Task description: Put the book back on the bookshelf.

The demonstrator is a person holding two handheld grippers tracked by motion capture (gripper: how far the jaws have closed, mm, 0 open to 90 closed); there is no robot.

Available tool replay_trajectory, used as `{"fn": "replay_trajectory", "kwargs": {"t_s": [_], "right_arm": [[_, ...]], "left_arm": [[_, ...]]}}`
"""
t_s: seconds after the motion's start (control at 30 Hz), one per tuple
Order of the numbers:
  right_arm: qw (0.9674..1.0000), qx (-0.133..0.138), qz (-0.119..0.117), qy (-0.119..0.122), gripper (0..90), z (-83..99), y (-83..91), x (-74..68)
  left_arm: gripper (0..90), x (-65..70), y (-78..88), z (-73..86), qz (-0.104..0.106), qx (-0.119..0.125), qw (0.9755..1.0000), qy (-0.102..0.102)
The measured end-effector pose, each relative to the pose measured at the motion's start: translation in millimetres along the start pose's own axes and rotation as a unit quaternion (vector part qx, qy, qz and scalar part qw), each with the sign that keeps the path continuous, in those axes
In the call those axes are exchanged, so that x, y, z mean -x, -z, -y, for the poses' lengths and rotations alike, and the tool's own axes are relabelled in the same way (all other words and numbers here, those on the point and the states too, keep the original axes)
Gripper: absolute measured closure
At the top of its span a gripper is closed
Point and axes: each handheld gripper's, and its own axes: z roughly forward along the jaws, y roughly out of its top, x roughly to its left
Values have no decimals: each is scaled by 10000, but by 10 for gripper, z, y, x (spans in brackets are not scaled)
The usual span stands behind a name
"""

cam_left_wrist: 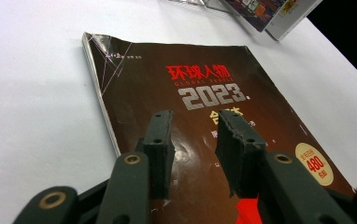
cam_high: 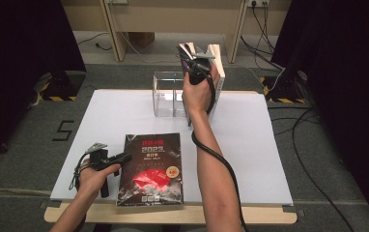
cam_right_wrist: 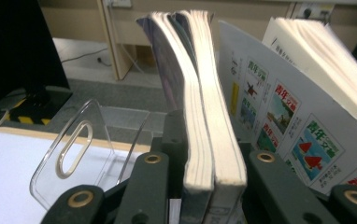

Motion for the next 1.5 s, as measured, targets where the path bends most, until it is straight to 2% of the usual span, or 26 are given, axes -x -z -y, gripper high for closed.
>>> {"fn": "replay_trajectory", "kwargs": {"t_s": [0.2, 0.33, 0.43, 0.63, 0.77, 1.07, 1.2, 1.3, 1.5], "right_arm": [[9995, 228, 226, -20, 763, 98, 43, -61], [9985, 267, 463, -125, 754, 165, 77, -67], [9985, 172, 472, -216, 743, 168, 92, -55], [9993, 50, 343, -103, 706, 154, 110, -17], [9995, -146, 142, -249, 660, 178, 108, 29], [9998, -186, 1, -116, 620, 227, 180, 27], [9997, -181, -47, -132, 602, 235, 244, 31], [9994, -167, -202, -242, 587, 253, 280, 53], [9991, -178, -217, -310, 577, 308, 361, 127]], "left_arm": [[650, 4, 9, 4, 10, 11, 10000, -29], [650, 12, 25, -1, 27, 22, 10000, -29], [649, 19, 32, -5, 17, 50, 10000, -16], [649, 33, 21, -2, 23, 38, 10000, -31], [648, 28, 13, 5, 18, 13, 10000, -47], [645, 36, 35, -1, 14, 44, 10000, -58], [643, 38, 39, -1, 16, 46, 10000, -66], [632, 42, 40, -3, 0, 58, 10000, -71], [624, 36, 37, 4, -24, 57, 10000, -68]]}}
